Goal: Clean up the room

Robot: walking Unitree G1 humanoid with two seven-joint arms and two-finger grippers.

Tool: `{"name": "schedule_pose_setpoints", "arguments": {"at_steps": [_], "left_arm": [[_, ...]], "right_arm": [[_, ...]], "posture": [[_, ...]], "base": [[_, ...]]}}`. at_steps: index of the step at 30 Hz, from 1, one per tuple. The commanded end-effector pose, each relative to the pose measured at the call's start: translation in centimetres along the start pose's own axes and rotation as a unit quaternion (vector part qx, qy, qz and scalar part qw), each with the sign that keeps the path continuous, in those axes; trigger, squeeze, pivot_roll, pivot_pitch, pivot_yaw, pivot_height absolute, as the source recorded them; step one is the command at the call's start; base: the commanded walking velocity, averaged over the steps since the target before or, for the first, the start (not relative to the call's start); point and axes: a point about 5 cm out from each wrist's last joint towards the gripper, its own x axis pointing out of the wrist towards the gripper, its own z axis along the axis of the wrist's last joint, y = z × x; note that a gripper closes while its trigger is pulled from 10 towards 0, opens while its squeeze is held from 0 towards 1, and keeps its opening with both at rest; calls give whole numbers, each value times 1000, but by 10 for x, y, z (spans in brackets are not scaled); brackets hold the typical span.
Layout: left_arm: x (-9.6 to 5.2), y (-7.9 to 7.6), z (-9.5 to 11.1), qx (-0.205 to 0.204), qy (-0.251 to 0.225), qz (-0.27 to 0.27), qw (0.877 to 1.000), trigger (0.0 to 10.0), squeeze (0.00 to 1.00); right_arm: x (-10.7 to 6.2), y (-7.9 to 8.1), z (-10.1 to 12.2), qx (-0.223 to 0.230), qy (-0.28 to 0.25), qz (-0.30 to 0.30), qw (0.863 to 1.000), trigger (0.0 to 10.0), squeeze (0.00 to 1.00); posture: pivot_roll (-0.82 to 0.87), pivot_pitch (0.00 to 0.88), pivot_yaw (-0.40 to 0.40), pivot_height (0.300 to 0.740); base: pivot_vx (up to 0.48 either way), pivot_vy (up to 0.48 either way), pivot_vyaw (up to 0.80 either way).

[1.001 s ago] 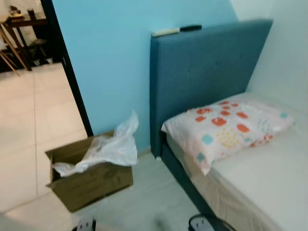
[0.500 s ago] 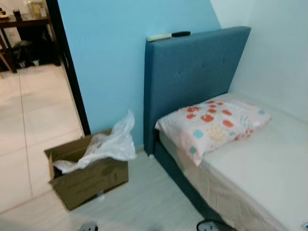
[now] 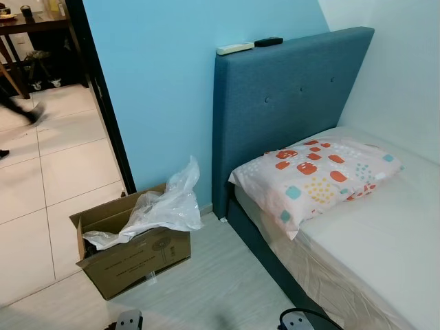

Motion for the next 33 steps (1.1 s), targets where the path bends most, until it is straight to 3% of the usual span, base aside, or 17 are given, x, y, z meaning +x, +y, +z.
{"name": "schedule_pose_setpoints", "arguments": {"at_steps": [1,4,10,17,20,25,33], "left_arm": [[1,0,5,17,-3,2,1000,10000,0],[3,-2,20,50,-17,-3,999,10000,0],[3,2,39,37,-41,22,998,10000,0],[0,12,53,-15,-82,56,995,10000,0],[-5,27,60,-38,-105,86,990,10000,0],[-11,41,59,-66,-113,113,985,10000,0],[-8,33,36,-64,-87,107,988,10000,0]], "right_arm": [[0,-8,4,29,-6,-18,999,10000,0],[-1,-20,13,74,-25,-42,996,10000,0],[-2,-30,27,93,-42,-50,994,10000,0],[-1,-21,43,107,-57,-39,992,10000,0],[-1,-13,58,122,-74,-30,989,10000,0],[-1,-13,62,125,-80,-26,989,10000,0],[-3,-29,56,157,-79,-48,983,10000,0]], "posture": [[-55,0,12,740],[-79,0,6,740],[-95,0,-29,740],[-64,0,-18,740],[-57,0,-17,740],[-60,0,-34,740],[-48,0,-43,740]], "base": [[0,0,0],[0,0,0],[0,0,-285],[0,0,-800],[0,0,-800],[0,0,-800],[0,0,-795]]}}
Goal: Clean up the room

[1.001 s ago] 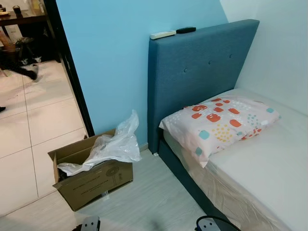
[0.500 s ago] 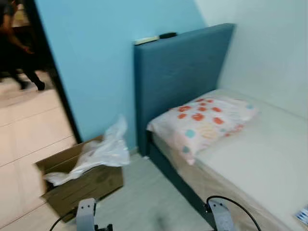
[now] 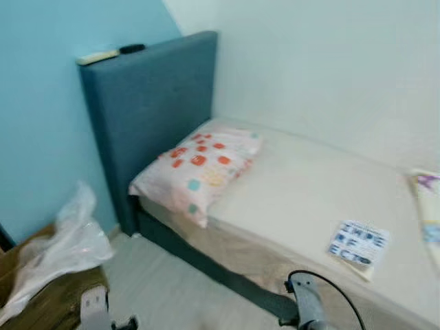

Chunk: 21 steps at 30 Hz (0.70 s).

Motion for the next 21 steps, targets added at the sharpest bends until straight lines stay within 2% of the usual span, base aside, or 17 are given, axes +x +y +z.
{"name": "schedule_pose_setpoints", "arguments": {"at_steps": [1,8,13,21], "left_arm": [[0,-5,-6,5,8,-4,1000,10000,0],[1,-11,-8,14,16,-12,1000,10000,0],[2,-19,-8,22,16,-23,999,10000,0],[0,-16,-14,27,25,-22,999,10000,0]], "right_arm": [[0,-8,-1,16,-1,-14,1000,10000,0],[0,-6,10,-12,-13,-9,1000,10000,0],[0,-6,7,7,-11,-9,1000,10000,0],[0,-2,0,12,-5,-5,1000,10000,0]], "posture": [[-49,0,-53,740],[-69,0,-60,740],[-59,0,-64,740],[-39,0,-62,740]], "base": [[0,-300,0],[0,-351,0],[0,-389,0],[0,-409,0]]}}
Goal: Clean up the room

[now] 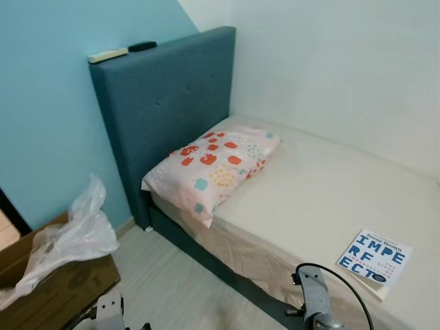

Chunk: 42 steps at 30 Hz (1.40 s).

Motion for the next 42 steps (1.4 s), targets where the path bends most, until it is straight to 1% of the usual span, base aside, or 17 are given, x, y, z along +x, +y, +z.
{"name": "schedule_pose_setpoints", "arguments": {"at_steps": [1,9,16,18,21,24,28,29,31,32,35,36,37,38,40,41,42], "left_arm": [[0,-3,-2,8,6,-4,1000,10000,0],[-2,5,-7,13,14,2,1000,10000,0],[-2,5,-6,12,13,2,1000,10000,0],[-2,5,-6,13,13,1,1000,10000,0],[-2,5,-6,13,13,1,1000,10000,0],[-2,4,-7,13,15,-1,1000,10000,0],[-2,3,-7,14,16,-1,1000,10000,0],[-2,3,-8,14,16,-1,1000,10000,0],[-2,4,-9,16,18,0,1000,10000,0],[-2,5,-9,16,18,0,1000,10000,0],[-2,5,-9,16,18,0,1000,10000,0],[-3,5,-9,16,18,1,1000,10000,0],[-3,6,-9,11,18,3,1000,10000,0],[-3,6,-9,11,18,3,1000,10000,0],[-3,7,-9,8,17,8,1000,10000,0],[-3,8,-9,7,17,9,1000,10000,0],[-3,8,-9,7,17,9,1000,10000,0]], "right_arm": [[-1,-4,-5,6,6,-5,1000,10000,0],[0,2,-3,9,2,0,1000,10000,0],[0,2,-2,12,-1,-1,1000,10000,0],[0,1,4,26,-9,-3,1000,10000,0],[0,1,4,26,-9,-3,1000,10000,0],[1,1,11,36,-17,-4,999,10000,0],[1,0,12,36,-18,-5,999,10000,0],[1,0,13,41,-18,-6,999,10000,0],[1,0,22,92,-38,-4,995,10000,0],[1,1,28,116,-50,1,992,10000,59],[1,1,32,129,-58,5,990,10000,59],[1,2,37,141,-68,12,988,10000,1000],[1,3,46,159,-84,26,983,10000,1000],[1,3,46,159,-84,26,983,10000,1000],[-1,6,66,203,-121,53,970,10000,1000],[-2,6,71,216,-131,61,966,10000,1000],[-2,6,71,216,-131,61,966,10000,1000]], "posture": [[-36,0,-59,740],[-18,0,-61,740],[-18,0,-61,740],[-17,0,-60,740],[-17,0,-60,740],[-12,0,-59,740],[-12,0,-59,740],[-9,0,-56,740],[-10,0,-54,740],[-10,0,-52,740],[-10,0,-52,740],[-9,0,-51,740],[-8,0,-51,740],[-8,0,-51,740],[-6,0,-45,740],[-6,0,-45,740],[-6,0,-45,740]], "base": [[0,-412,0],[0,-423,0],[0,-438,0],[0,-441,0],[0,-442,0],[0,-436,0],[0,-431,0],[0,-439,0],[0,-442,0],[0,-439,0],[0,-439,0],[0,-439,0],[0,0,0],[0,0,0],[0,0,0],[0,0,0],[0,0,0]]}}
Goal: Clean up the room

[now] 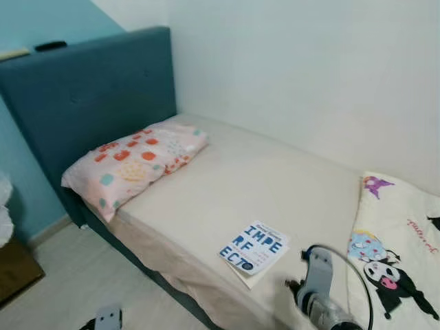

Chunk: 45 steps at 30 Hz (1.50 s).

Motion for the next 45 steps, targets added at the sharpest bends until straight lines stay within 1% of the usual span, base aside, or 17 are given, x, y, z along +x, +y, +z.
{"name": "schedule_pose_setpoints", "arguments": {"at_steps": [1,2,4,8,13,14,19,20,22,23,24,29,31,37,42,44,45], "left_arm": [[0,3,0,0,2,8,1000,10000,0],[0,3,0,0,2,8,1000,10000,0],[0,4,1,1,3,11,1000,10000,0],[0,5,1,2,2,11,1000,10000,0],[0,5,2,2,2,11,1000,10000,0],[0,4,2,6,3,9,1000,10000,0],[0,4,2,13,4,5,1000,10000,0],[0,4,2,17,5,4,1000,10000,0],[0,4,2,17,5,4,1000,10000,0],[0,4,2,20,6,5,1000,10000,0],[-1,6,1,15,6,11,1000,10000,0],[-2,10,-2,14,8,21,1000,10000,0],[-2,10,-3,15,11,21,1000,10000,0],[-3,11,-5,12,13,21,1000,10000,0],[-3,12,-6,11,13,22,1000,10000,0],[-4,14,-5,10,10,23,1000,10000,0],[-4,14,-5,10,10,23,1000,10000,0]], "right_arm": [[1,2,8,32,-24,11,999,10000,1000],[1,2,8,32,-24,11,999,10000,1000],[2,10,16,33,-36,27,998,10000,1000],[3,13,17,26,-34,32,999,10000,1000],[3,20,17,21,-33,55,998,10000,1000],[4,24,17,13,-30,68,997,10000,1000],[4,30,15,-4,-24,82,996,10000,1000],[4,32,14,-14,-21,87,996,10000,1000],[4,32,14,-14,-21,87,996,10000,1000],[4,35,13,-27,-16,96,995,10000,851],[4,38,12,-33,-14,100,994,10000,0],[5,40,12,-39,-12,100,994,10000,0],[5,42,13,-50,-8,98,994,10000,0],[5,47,16,-50,-7,109,993,10000,0],[6,51,18,-41,-3,117,992,10000,0],[6,56,24,-17,-12,135,991,10000,0],[6,56,24,-17,-12,135,991,10000,0]], "posture": [[-6,0,-45,740],[-6,0,-45,740],[-5,0,-45,740],[-5,0,-45,740],[-4,0,-45,740],[-6,0,-45,740],[-9,0,-47,740],[-9,0,-47,740],[-9,0,-47,740],[-9,0,-48,740],[-8,0,-48,740],[-8,0,-49,740],[-6,0,-54,740],[-1,0,-62,740],[0,0,-63,725],[0,0,-63,715],[0,0,-63,715]], "base": [[0,0,0],[0,0,0],[0,0,0],[0,0,0],[0,0,0],[0,0,0],[0,0,0],[0,-480,0],[0,-480,0],[0,-480,0],[0,0,0],[0,0,0],[0,0,0],[0,0,0],[0,0,0],[0,0,0],[0,0,0]]}}
